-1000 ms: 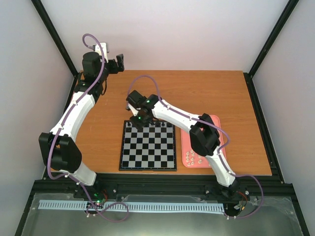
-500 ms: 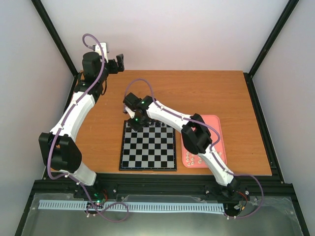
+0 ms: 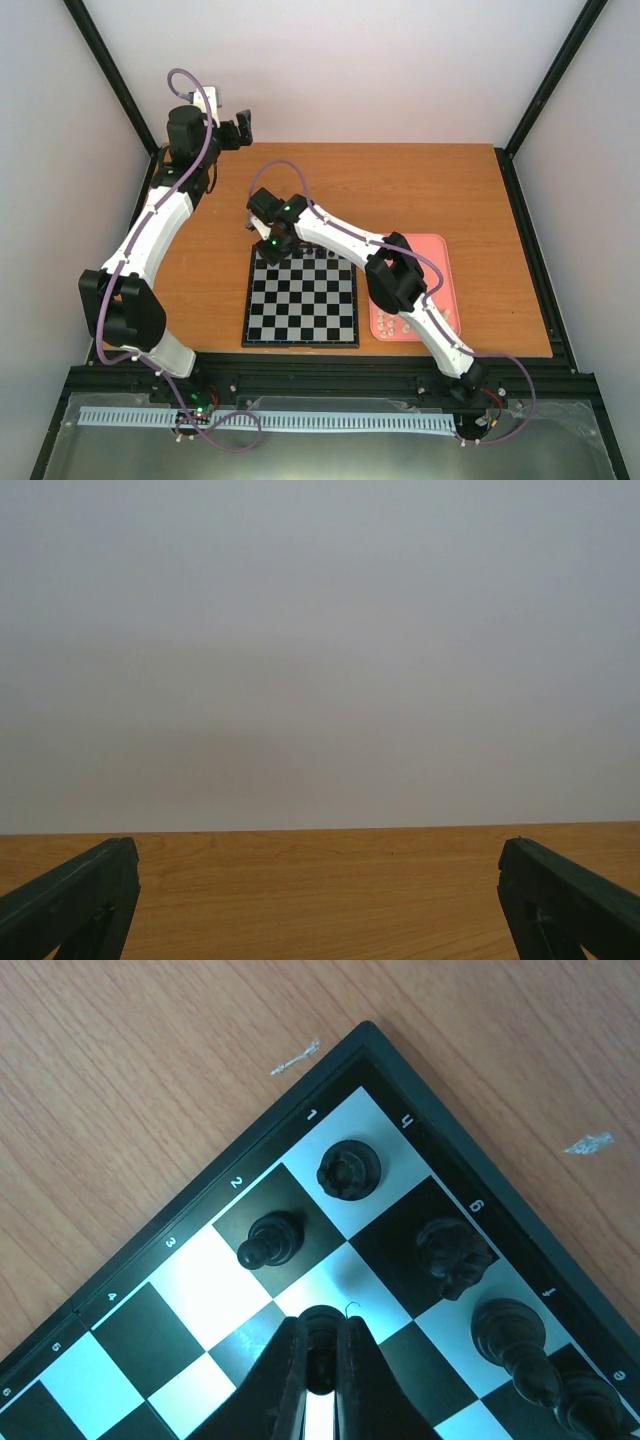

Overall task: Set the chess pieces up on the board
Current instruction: Place the chess piece on the chessboard.

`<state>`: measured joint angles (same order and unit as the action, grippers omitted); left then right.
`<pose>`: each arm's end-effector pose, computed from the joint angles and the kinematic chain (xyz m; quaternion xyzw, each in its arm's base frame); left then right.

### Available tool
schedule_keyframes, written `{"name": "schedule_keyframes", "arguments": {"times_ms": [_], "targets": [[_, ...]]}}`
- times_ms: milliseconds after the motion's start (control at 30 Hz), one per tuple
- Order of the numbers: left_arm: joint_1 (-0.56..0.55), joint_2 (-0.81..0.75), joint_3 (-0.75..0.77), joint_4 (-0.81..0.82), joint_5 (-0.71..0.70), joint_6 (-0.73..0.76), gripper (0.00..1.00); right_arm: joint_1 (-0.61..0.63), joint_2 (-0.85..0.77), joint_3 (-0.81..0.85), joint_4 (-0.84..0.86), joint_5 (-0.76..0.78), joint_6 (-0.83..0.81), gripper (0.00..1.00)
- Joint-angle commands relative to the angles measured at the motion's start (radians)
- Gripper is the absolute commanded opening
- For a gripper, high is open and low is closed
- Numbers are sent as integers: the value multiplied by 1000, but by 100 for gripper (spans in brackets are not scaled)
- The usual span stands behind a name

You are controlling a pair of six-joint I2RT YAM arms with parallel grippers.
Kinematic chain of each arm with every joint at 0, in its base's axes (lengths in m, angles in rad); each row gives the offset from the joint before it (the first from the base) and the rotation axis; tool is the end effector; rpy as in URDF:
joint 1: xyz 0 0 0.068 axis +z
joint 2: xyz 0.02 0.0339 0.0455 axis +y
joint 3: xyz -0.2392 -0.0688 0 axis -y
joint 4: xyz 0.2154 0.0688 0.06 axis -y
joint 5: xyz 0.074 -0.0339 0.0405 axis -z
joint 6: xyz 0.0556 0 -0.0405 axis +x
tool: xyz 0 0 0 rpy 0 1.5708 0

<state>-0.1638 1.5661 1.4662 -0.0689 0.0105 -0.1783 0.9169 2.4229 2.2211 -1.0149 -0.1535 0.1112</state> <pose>0.3619 -0.0604 0.3691 -0.0022 0.7642 -0.1137 0.6349 0.2778 0.3765 0.1657 -0.3972 0.8976 0.1521 0.1158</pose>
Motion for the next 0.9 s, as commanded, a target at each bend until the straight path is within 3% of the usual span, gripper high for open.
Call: {"name": "schedule_keyframes", "arguments": {"times_ms": [0, 567, 867], "targets": [[-2, -20, 23, 14, 8, 8, 100, 13, 43, 36, -24, 6, -16, 4], [-2, -20, 22, 14, 3, 10, 100, 13, 74, 64, -40, 26, -25, 5], [-2, -19, 23, 15, 3, 10, 100, 14, 80, 76, -55, 25, -31, 10]]}}
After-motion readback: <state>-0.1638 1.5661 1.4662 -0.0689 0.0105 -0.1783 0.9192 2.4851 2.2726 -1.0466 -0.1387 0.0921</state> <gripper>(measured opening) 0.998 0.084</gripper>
